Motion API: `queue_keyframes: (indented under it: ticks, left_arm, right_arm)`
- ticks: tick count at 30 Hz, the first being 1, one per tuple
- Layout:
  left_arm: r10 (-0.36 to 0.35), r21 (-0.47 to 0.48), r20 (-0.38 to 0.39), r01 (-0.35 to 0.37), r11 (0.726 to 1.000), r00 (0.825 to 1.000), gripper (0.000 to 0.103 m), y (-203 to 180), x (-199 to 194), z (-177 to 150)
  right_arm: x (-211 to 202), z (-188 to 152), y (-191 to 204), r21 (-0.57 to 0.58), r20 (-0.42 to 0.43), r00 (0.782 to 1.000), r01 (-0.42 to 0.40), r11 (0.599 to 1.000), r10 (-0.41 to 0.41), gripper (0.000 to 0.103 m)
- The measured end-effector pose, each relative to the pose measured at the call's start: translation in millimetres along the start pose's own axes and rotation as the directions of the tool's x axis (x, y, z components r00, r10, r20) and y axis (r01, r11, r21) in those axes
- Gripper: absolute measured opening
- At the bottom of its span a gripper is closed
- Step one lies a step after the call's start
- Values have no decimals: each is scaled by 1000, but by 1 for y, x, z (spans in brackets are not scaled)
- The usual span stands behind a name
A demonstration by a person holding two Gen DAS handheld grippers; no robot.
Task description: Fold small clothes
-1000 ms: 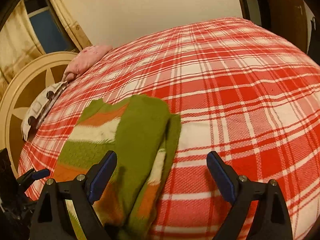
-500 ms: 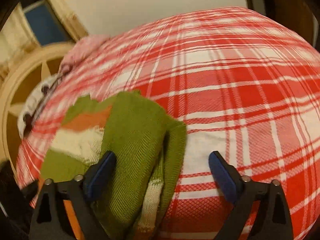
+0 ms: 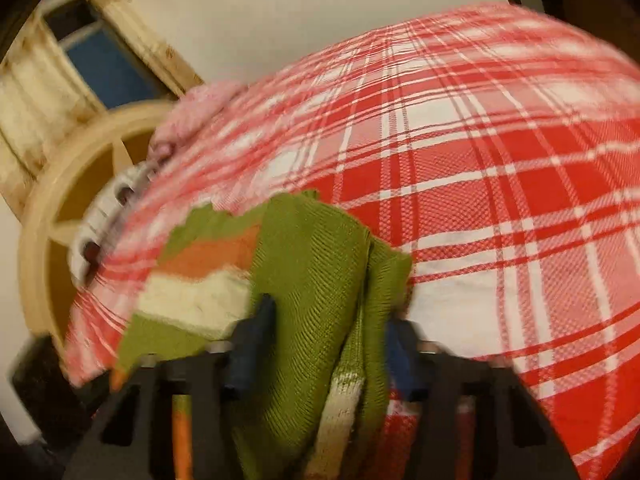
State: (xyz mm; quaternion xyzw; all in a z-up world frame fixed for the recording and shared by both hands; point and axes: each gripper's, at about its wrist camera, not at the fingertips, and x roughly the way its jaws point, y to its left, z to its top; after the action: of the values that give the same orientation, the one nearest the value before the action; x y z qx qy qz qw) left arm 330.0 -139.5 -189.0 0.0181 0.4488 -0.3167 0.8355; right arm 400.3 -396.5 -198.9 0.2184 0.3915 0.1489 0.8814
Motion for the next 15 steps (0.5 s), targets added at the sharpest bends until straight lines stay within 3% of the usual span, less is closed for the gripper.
queue_keyframes:
  ticks: [1, 5, 9, 15]
  left_arm:
    - [-27, 12, 2, 27, 1000, 1000, 76, -3, -2, -1]
    - [-22, 43, 17, 21, 999, 1000, 58, -10, -8, -4]
    - [15, 75, 39, -18, 997, 999, 32, -18, -21, -4]
    - [33, 91, 65, -39, 995, 997, 27, -26, -47, -12]
  right_arm:
    - [-2, -1, 4, -15, 9, 1000, 5, 1000, -5, 28]
    - [-12, -4, 14, -27, 47, 999, -7, 1000, 8, 25]
    - [-24, -5, 22, -28, 81, 996, -22, 999, 24, 23]
    - [-42, -9, 46, -56, 113, 993, -31, 998, 38, 23]
